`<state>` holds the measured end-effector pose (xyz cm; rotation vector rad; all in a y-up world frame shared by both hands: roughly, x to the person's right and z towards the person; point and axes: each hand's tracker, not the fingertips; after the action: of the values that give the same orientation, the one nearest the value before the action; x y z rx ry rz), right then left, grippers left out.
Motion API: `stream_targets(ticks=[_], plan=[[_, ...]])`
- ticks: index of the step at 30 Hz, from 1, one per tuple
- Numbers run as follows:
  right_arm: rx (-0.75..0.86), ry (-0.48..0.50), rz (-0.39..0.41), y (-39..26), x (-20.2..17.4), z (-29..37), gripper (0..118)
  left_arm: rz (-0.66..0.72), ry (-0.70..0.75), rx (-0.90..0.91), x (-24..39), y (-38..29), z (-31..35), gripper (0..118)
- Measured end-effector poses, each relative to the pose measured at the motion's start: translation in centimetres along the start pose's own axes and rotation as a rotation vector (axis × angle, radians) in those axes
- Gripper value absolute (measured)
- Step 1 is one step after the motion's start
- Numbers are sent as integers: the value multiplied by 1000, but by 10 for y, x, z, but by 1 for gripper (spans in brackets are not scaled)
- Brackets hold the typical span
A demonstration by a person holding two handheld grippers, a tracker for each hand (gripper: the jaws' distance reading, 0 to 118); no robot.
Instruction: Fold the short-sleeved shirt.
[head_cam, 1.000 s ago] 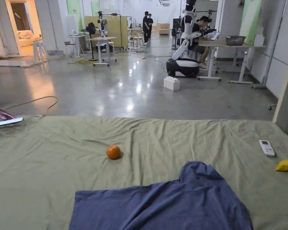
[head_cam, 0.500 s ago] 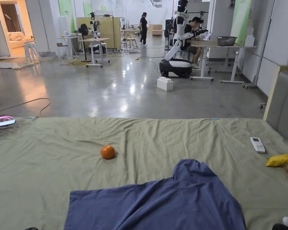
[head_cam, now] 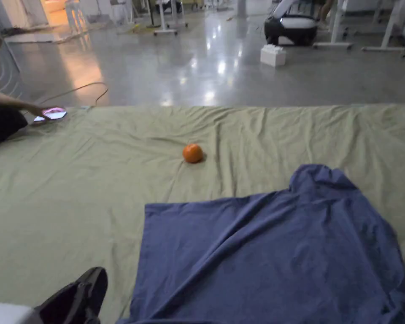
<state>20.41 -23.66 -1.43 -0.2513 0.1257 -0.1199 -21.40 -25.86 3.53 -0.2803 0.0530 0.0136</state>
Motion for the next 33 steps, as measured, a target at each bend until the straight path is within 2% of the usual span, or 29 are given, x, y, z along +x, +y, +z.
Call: stream_targets(ticks=[2,3,4,5,6,7,8,14,18,19,20,21,22,27,30,33], plan=[[-62,-29,10,-10,5,-8,0,13,-12,-83,-19,-19,-17,0],[-87,-39,7,-14,8,-11,0,22,-36,-124,-28,-28,-24,7],[-112,-43,-4,-19,10,-15,0,47,-65,-169,-37,-39,-33,18],[-124,-41,-15,-23,12,-18,0,61,-81,-221,-44,-49,-41,36],[-136,-44,-27,-26,13,-20,0,59,-88,-271,-48,-58,-50,63],[-151,-47,-46,-29,15,-22,0,49,-85,-327,-52,-69,-62,78],[-167,-47,-58,-32,17,-25,0,28,-73,-357,-54,-82,-72,81],[-213,-53,-79,-40,22,-35,0,96,-172,-523,-62,-112,-126,81],[-212,-65,-61,-38,28,-31,0,12,-205,-635,-70,-124,-147,79],[-212,-74,-56,-37,29,-31,0,-14,-173,-639,-71,-125,-152,75],[-215,-81,-56,-37,31,-30,0,-1,-175,-653,-71,-126,-153,64],[-217,-87,-58,-36,33,-28,0,14,-189,-655,-71,-125,-154,39],[-217,-92,-64,-36,36,-27,0,10,-193,-666,-70,-125,-155,25],[-237,-131,-81,-42,42,-33,0,-103,-184,-690,-48,-130,-156,15],[-255,-149,-92,-47,46,-40,0,-155,-169,-700,-50,-141,-161,14],[-273,-183,-64,-59,61,-28,0,-173,-160,-723,-41,-134,-164,14]])
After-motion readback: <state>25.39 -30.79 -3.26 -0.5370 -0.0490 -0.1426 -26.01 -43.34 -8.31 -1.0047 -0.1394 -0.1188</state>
